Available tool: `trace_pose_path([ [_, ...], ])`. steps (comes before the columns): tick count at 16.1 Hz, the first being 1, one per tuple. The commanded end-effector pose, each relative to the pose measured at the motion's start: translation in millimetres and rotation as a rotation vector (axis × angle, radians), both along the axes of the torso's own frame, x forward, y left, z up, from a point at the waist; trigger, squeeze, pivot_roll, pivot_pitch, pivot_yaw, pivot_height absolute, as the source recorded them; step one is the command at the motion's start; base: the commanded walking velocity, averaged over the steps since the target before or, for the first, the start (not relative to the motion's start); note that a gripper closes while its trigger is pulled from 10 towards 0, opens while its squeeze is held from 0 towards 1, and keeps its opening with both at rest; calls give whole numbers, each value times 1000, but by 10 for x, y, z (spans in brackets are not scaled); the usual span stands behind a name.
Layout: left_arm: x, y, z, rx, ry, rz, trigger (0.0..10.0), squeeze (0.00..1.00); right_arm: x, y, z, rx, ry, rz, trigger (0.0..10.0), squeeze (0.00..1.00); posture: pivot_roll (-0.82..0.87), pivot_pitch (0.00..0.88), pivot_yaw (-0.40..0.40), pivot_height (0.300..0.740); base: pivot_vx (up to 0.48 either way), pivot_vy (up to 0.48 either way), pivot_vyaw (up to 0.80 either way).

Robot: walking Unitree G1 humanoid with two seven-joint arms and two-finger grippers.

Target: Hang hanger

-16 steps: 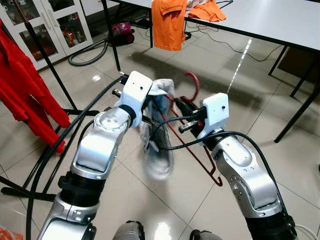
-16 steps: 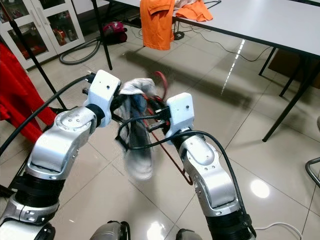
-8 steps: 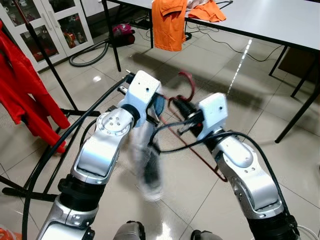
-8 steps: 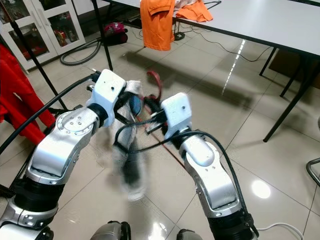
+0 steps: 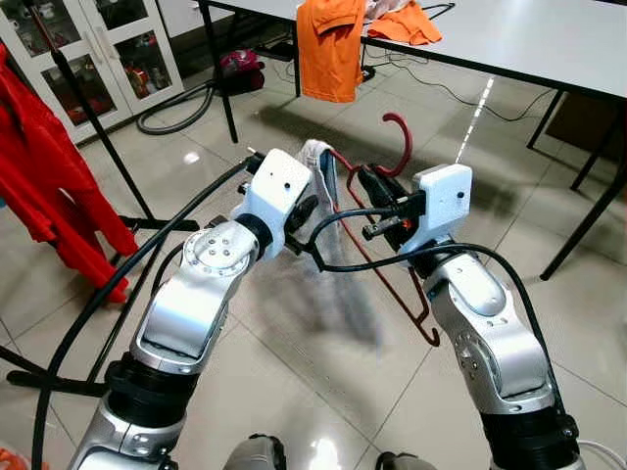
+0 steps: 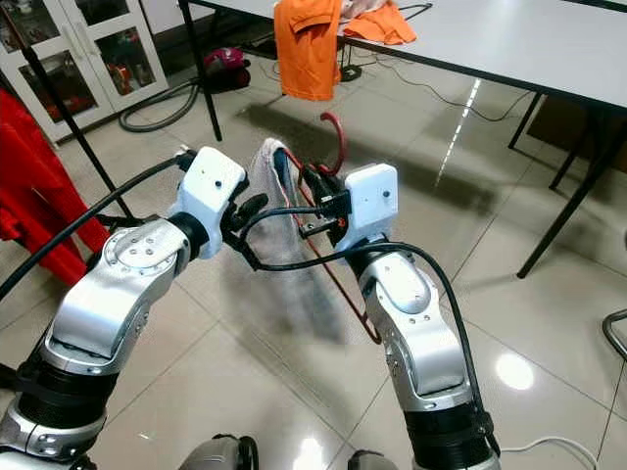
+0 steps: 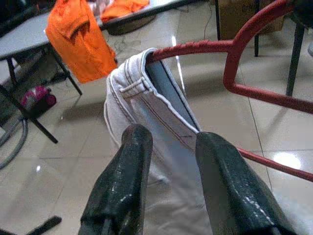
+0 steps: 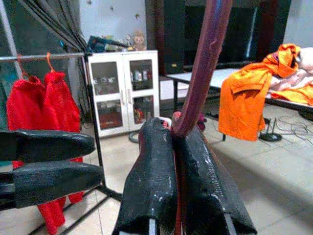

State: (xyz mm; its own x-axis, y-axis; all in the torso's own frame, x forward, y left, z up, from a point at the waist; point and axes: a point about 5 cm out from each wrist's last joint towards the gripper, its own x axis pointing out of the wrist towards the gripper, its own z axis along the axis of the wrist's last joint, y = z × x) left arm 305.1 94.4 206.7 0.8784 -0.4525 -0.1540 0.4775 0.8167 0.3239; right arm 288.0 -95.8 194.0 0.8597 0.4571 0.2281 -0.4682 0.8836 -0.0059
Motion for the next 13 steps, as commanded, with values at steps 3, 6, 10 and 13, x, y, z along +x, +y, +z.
trace_pose_path([
  [3,96,302,357,-115,-242,57,10000,800,-69,-54,193,41,-140,59,10000,0,-17,60,81,740,0,0,0],
  [6,155,829,863,-299,-374,-75,10000,0,-130,-208,219,-19,-161,148,10000,0,-8,61,67,740,0,0,0],
  [10,105,852,882,-144,-230,-490,10000,1000,-180,-418,280,-110,-144,308,10000,0,4,56,63,740,0,0,0],
  [13,142,775,796,-7,-165,-634,10000,1000,-208,-529,372,-167,-145,398,10000,0,4,57,73,740,0,0,0],
])
